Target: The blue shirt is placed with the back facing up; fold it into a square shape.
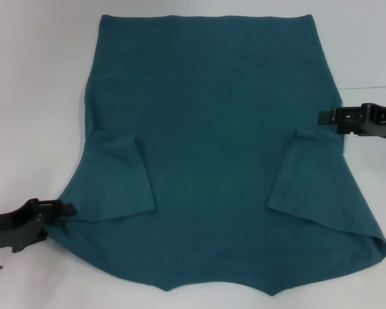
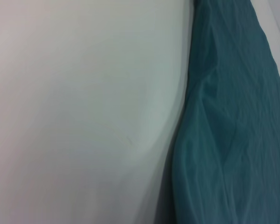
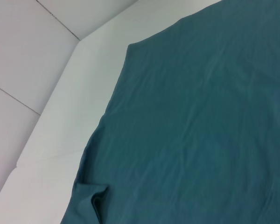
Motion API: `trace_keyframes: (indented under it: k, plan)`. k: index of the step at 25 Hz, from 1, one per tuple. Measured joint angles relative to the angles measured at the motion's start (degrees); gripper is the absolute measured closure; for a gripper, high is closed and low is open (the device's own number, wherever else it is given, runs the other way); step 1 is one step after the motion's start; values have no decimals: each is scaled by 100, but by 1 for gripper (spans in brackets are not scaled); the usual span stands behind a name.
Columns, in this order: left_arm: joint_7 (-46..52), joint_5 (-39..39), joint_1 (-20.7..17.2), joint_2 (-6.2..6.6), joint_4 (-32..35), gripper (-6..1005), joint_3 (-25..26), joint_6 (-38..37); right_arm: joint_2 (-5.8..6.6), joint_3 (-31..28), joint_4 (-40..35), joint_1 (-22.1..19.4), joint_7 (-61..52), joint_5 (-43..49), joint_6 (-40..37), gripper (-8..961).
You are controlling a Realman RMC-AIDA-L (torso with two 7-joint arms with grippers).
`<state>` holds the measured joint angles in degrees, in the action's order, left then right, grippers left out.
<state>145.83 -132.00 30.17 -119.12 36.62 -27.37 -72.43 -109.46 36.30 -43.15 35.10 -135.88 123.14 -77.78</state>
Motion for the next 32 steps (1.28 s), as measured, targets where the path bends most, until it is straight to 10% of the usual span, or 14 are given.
trace_keyframes:
  k: [8, 16, 32]
  plan:
    - [-34, 2, 7, 9, 3, 560, 4, -1, 20, 0, 0, -17, -20, 16, -22, 221]
    - [-343, 283, 13, 22, -45, 980, 22, -322, 79, 49, 8, -29, -29, 51, -74, 221]
    - [-688, 551, 54, 51, -27, 993, -13, -563, 676, -40, -68, -239, -441, 1460, -1575, 222]
